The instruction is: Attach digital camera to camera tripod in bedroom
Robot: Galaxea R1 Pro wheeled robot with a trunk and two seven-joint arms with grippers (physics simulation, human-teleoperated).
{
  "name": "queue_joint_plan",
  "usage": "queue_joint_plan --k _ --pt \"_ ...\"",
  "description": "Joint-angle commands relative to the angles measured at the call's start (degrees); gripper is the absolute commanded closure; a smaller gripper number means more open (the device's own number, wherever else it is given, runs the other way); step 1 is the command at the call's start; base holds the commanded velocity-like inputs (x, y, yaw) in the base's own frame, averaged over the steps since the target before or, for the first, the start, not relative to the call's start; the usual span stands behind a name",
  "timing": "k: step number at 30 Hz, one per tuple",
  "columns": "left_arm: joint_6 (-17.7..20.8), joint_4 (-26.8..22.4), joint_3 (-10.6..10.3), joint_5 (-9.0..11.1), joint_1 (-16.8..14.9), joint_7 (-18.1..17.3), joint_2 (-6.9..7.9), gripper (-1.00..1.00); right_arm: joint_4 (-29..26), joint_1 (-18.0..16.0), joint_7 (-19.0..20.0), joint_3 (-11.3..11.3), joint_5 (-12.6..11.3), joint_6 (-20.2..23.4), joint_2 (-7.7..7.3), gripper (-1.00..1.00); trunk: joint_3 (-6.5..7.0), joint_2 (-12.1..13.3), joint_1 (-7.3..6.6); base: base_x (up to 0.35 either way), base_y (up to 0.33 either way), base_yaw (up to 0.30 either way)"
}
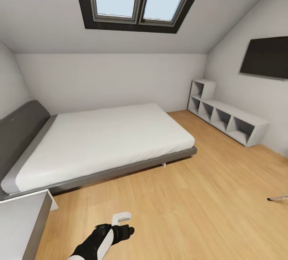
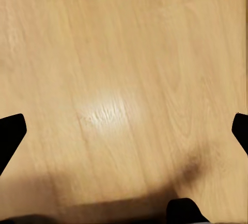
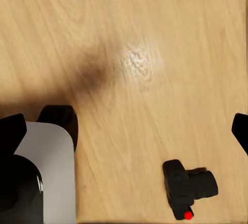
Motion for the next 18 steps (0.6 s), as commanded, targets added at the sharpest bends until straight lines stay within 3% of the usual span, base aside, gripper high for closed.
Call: queue_joint_plan --k 1,18 --pt "0.34 -0.13 -0.01 0.49 0.02 0.04 0.01 -1.00 0.01 -0.05 0.25 -0.07 -0.19 0.04 -0.02 -1.00 -0.10 -0.03 0.00 0.000 0.000 -0.259" --pt "0.34 -0.25 -0.13 0.42 0.04 0.05 0.02 -1.00 0.01 -0.10 0.24 -0.07 -0.25 -0.12 -0.23 -1.00 -0.82 -0.03 0.00 0.000 0.000 -0.259"
